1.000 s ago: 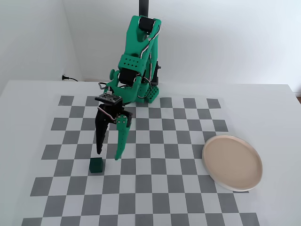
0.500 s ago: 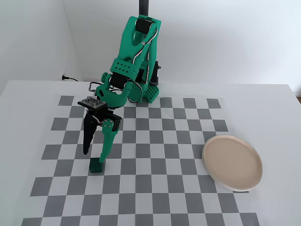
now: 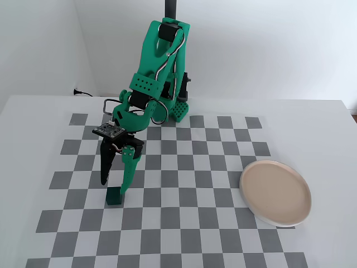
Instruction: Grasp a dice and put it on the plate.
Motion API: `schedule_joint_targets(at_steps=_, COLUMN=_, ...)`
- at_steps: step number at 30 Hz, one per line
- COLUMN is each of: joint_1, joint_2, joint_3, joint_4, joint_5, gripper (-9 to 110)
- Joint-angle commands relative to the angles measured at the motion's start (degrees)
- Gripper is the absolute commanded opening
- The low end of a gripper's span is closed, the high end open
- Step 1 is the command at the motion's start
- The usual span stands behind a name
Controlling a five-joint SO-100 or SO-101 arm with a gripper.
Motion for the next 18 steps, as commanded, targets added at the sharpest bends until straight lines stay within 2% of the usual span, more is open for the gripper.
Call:
schedule_joint_targets(at_steps=1, joint_1=0.18, joint_2=-0.18, joint_3=-4.57, joint_4=-1.58, joint_5=-0.53, gripper=17)
schedule_joint_targets(at_steps=18, joint_1=0.09, joint_2=-6.15, joint_3=-4.66, joint_4=-6.42, joint_5=-0.35, gripper=17)
